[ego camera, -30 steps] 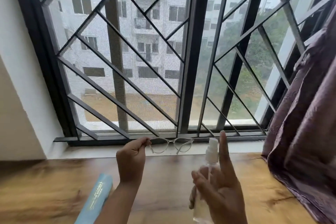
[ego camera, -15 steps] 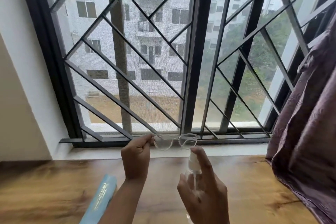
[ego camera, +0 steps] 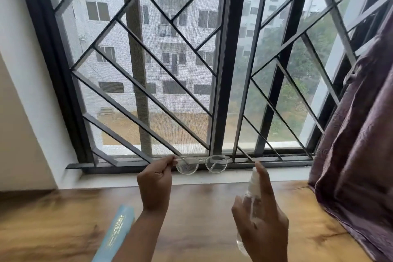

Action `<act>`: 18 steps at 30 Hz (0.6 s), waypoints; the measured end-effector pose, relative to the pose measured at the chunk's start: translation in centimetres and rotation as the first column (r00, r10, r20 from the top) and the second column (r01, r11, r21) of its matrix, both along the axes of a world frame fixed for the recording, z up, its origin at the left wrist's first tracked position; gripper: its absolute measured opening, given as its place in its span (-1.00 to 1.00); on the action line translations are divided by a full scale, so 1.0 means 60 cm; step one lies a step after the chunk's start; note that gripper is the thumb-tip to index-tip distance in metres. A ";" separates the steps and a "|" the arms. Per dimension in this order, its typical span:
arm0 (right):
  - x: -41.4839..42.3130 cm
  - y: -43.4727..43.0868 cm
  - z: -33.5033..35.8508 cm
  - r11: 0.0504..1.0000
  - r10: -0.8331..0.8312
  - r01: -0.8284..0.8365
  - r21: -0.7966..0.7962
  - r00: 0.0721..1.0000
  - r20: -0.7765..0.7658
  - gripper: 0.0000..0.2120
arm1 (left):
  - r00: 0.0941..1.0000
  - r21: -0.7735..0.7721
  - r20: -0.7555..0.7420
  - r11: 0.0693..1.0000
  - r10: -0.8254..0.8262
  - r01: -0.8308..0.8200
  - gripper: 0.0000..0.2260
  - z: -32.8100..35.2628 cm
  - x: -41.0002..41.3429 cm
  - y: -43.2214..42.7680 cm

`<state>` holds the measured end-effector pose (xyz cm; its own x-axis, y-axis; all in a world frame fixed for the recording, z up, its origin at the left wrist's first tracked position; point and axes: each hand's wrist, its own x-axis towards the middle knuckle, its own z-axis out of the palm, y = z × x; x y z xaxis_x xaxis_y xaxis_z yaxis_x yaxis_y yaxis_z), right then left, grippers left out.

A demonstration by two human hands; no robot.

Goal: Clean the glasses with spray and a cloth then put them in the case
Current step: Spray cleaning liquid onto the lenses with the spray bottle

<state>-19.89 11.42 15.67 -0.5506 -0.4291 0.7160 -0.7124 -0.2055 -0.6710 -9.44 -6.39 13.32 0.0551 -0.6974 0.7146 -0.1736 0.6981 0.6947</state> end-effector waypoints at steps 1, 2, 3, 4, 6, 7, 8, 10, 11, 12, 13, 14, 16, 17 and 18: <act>-0.003 0.002 -0.002 1.000 -0.013 0.014 0.007 1.000 -0.014 -0.37 | 1.000 0.000 -0.001 1.000 0.002 -0.002 -0.85 0.000 0.000 0.000; -0.007 0.003 -0.006 1.000 -0.024 0.025 0.011 0.999 -0.025 -0.38 | 1.000 -0.001 -0.003 1.000 0.003 -0.003 -0.84 0.001 0.001 0.000; -0.010 0.004 -0.010 0.999 -0.030 0.031 0.021 0.999 -0.031 -0.39 | 1.000 -0.003 -0.005 1.000 0.003 -0.003 -0.84 0.002 0.001 0.000; -0.013 0.003 -0.016 0.999 -0.032 0.033 0.038 0.999 -0.035 -0.40 | 1.000 -0.007 -0.006 1.000 0.003 -0.003 -0.84 0.003 0.001 0.001; -0.015 0.002 -0.024 0.997 -0.034 0.038 0.070 0.998 -0.048 -0.43 | 1.000 -0.018 -0.002 1.000 0.005 -0.005 -0.84 0.004 0.002 0.001; -0.015 0.001 -0.027 0.997 -0.039 0.042 0.072 0.998 -0.047 -0.44 | 1.000 -0.020 0.000 1.000 0.003 -0.003 -0.84 0.004 0.001 0.001; -0.014 0.001 -0.028 0.998 -0.038 0.039 0.056 0.999 -0.033 -0.46 | 1.000 -0.018 0.000 1.000 0.000 0.000 -0.84 0.004 0.001 0.001; -0.011 0.000 -0.026 0.999 -0.031 0.031 0.005 0.999 0.005 -0.46 | 1.000 -0.007 -0.007 1.000 -0.003 0.003 -0.85 0.004 0.001 0.001; -0.010 0.000 -0.025 0.999 -0.044 0.044 -0.017 0.999 0.011 -0.44 | 1.000 -0.001 -0.012 1.000 -0.003 0.003 -0.85 0.003 0.001 0.000; -0.013 0.000 -0.025 0.997 -0.064 0.064 -0.033 0.998 0.005 -0.41 | 1.000 0.001 -0.014 1.000 -0.002 0.002 -0.84 0.003 0.001 0.000; -0.017 0.000 -0.027 0.995 -0.089 0.089 -0.049 0.996 -0.001 -0.39 | 1.000 -0.003 -0.011 1.000 -0.003 0.003 -0.84 0.004 0.002 0.001; -0.023 0.001 -0.031 0.993 -0.109 0.109 -0.055 0.994 -0.003 -0.38 | 1.000 -0.011 -0.006 1.000 -0.004 0.004 -0.84 0.005 0.003 0.002; -0.039 0.002 -0.046 0.988 -0.156 0.156 -0.016 0.988 -0.019 -0.31 | 1.000 -0.022 -0.002 1.000 -0.002 0.002 -0.83 0.005 0.006 0.003; -0.051 0.003 -0.058 0.983 -0.183 0.183 0.023 0.983 -0.017 -0.30 | 1.000 -0.018 -0.007 1.000 -0.001 0.001 -0.83 0.005 0.007 0.004; -0.064 0.004 -0.072 0.975 -0.211 0.211 0.066 0.978 -0.007 -0.32 | 1.000 -0.010 -0.012 1.000 0.000 0.000 -0.82 0.005 0.008 0.003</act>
<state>-23.74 11.68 11.33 -0.6338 -0.3497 0.6899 -0.7348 -0.0063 -0.6782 -8.94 -6.18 13.64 0.0638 -0.6900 0.7210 -0.1650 0.7053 0.6895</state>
